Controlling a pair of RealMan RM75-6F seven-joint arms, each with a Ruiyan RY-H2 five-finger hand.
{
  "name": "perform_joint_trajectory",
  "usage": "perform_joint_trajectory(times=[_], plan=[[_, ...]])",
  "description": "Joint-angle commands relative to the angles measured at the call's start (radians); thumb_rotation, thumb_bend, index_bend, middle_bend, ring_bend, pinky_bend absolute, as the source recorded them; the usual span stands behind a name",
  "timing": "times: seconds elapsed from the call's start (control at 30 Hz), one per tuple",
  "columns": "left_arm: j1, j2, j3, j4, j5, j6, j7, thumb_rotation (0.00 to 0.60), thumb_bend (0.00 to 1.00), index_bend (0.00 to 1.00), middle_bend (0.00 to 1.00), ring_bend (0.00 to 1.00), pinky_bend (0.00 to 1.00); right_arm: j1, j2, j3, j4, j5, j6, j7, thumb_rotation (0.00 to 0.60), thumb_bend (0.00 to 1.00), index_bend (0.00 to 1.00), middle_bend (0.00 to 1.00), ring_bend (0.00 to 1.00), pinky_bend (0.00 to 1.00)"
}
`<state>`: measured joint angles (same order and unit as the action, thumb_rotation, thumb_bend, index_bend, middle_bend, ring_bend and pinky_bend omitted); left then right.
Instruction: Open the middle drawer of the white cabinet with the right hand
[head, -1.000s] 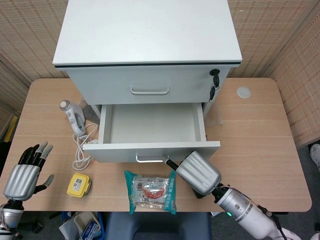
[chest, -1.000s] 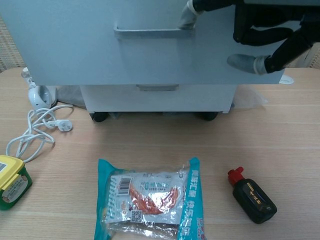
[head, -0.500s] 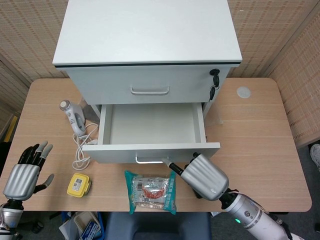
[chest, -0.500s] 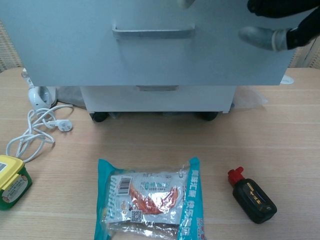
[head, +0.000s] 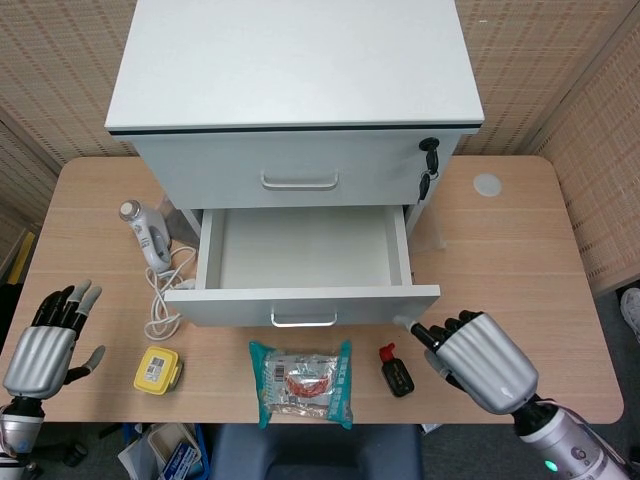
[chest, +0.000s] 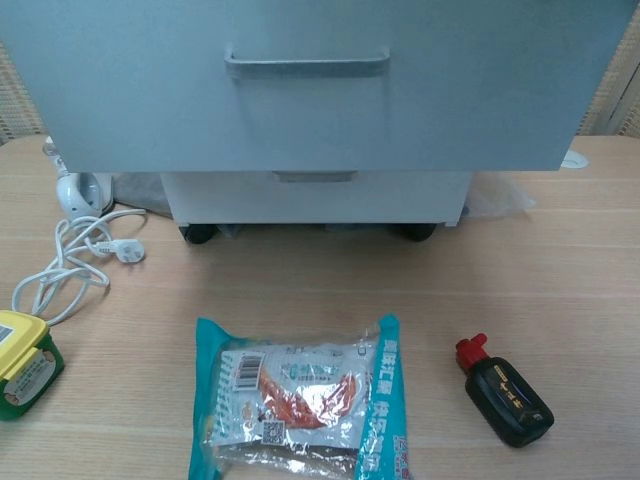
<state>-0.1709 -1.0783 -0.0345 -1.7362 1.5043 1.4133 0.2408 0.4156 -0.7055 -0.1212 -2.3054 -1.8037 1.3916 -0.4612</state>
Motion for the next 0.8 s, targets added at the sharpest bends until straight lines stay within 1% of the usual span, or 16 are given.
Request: perform_joint_trajectory(times=[0.03,0.13,0.23,0.3,0.4,0.47,0.53,0.63,0.73,0.8], plan=[[-0.002,-0.002,-0.001,0.003,-0.003,-0.003,-0.002,0.6,0.29,0.0,0.0,0.0,0.09,-0.092,0.017,-0.035,0.079,-0.028,0.077,0.038,0.6,0.41,0.3,0.72,0.74,0.79],[-0.003,-0.006,-0.002,0.008,-0.007,-0.006,-0.003,0.6,0.29,0.0,0.0,0.0,0.09,-0.151,0.015,-0.041,0.128,0.002,0.12,0.047,0.6,0.42,0.34,0.72,0.73,0.79],[-0.003,-0.013,-0.002,0.013,-0.011,-0.008,0.0,0.6,0.29,0.0,0.0,0.0,0.08,-0.201,0.003,-0.032,0.175,0.059,0.161,0.056,0.6,0.41,0.39,0.72,0.72,0.79],[-0.004,-0.018,-0.001,0.014,-0.011,-0.009,-0.001,0.6,0.29,0.0,0.0,0.0,0.08,-0.231,-0.02,-0.017,0.213,0.106,0.189,0.065,0.6,0.42,0.39,0.71,0.71,0.79],[-0.006,-0.024,-0.002,0.017,-0.009,-0.009,0.0,0.6,0.29,0.0,0.0,0.0,0.09,-0.264,-0.064,0.006,0.276,0.177,0.21,0.086,0.6,0.41,0.39,0.67,0.65,0.77],[-0.006,-0.028,-0.003,0.021,-0.007,-0.005,0.0,0.6,0.29,0.0,0.0,0.0,0.08,-0.281,-0.098,0.022,0.325,0.224,0.214,0.104,0.6,0.41,0.37,0.61,0.58,0.72],[-0.005,-0.032,-0.002,0.023,-0.006,-0.004,0.0,0.6,0.29,0.0,0.0,0.0,0.08,-0.293,-0.127,0.036,0.366,0.258,0.215,0.11,0.6,0.41,0.32,0.52,0.49,0.64],[-0.005,-0.036,0.0,0.024,-0.004,-0.003,0.001,0.6,0.29,0.0,0.0,0.0,0.09,-0.309,-0.178,0.056,0.43,0.281,0.225,0.126,0.6,0.41,0.26,0.45,0.41,0.57],[-0.001,-0.039,0.004,0.023,0.001,0.001,0.003,0.6,0.29,0.0,0.0,0.0,0.08,-0.321,-0.211,0.063,0.471,0.28,0.222,0.176,0.6,0.41,0.25,0.41,0.36,0.55],[0.001,-0.039,0.007,0.022,0.004,0.003,0.004,0.6,0.29,0.0,0.0,0.0,0.08,-0.328,-0.224,0.064,0.492,0.277,0.217,0.205,0.6,0.41,0.24,0.41,0.36,0.54]])
